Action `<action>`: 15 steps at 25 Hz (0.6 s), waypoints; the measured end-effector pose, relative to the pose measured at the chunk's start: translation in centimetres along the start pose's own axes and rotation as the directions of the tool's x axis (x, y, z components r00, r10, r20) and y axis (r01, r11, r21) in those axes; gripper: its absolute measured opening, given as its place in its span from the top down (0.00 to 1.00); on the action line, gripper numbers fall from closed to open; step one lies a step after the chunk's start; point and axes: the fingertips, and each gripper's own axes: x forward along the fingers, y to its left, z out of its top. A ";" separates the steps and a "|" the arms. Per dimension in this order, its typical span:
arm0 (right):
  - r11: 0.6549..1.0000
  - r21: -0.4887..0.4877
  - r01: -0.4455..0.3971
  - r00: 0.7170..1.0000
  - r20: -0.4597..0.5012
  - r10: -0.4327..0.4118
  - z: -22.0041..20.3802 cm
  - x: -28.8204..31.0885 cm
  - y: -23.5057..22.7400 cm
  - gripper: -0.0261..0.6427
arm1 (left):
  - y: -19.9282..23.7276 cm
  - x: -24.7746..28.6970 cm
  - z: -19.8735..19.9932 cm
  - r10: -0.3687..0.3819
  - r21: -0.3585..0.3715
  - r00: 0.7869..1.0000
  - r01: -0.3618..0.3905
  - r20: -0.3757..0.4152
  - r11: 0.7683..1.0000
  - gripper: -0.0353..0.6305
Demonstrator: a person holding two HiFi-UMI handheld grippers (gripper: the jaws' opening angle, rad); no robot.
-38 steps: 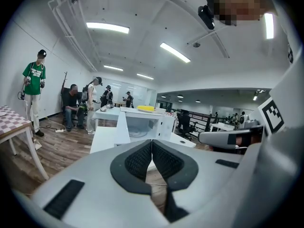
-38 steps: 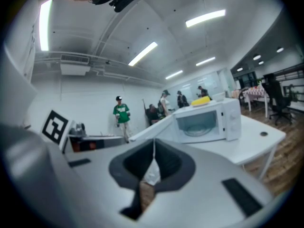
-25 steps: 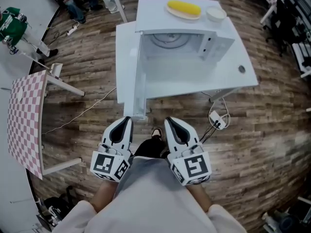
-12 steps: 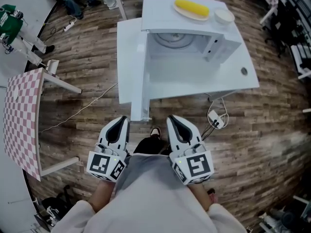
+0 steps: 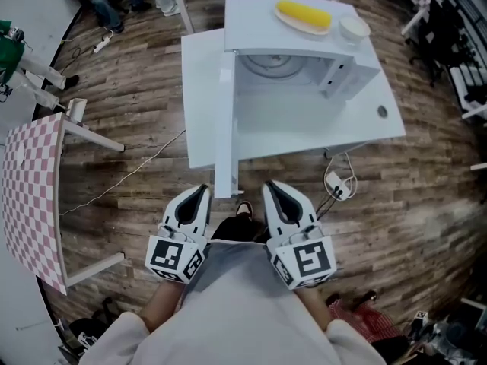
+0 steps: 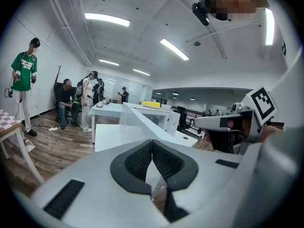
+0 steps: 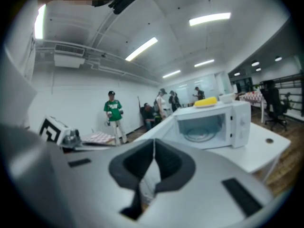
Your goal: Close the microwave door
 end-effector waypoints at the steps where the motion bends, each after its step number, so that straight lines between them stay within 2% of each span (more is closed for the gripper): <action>1: 1.000 0.001 0.006 1.000 0.001 -0.006 0.0 0.1 0.0 0.93 | 0.1 0.2 0.0 -0.008 0.001 1.000 0.008 -0.001 1.000 0.92; 15: 0.995 0.029 0.092 0.996 -0.005 -0.092 -0.9 1.2 -0.2 0.93 | -0.1 1.7 -0.7 -0.124 0.002 0.992 0.124 -0.024 0.992 0.92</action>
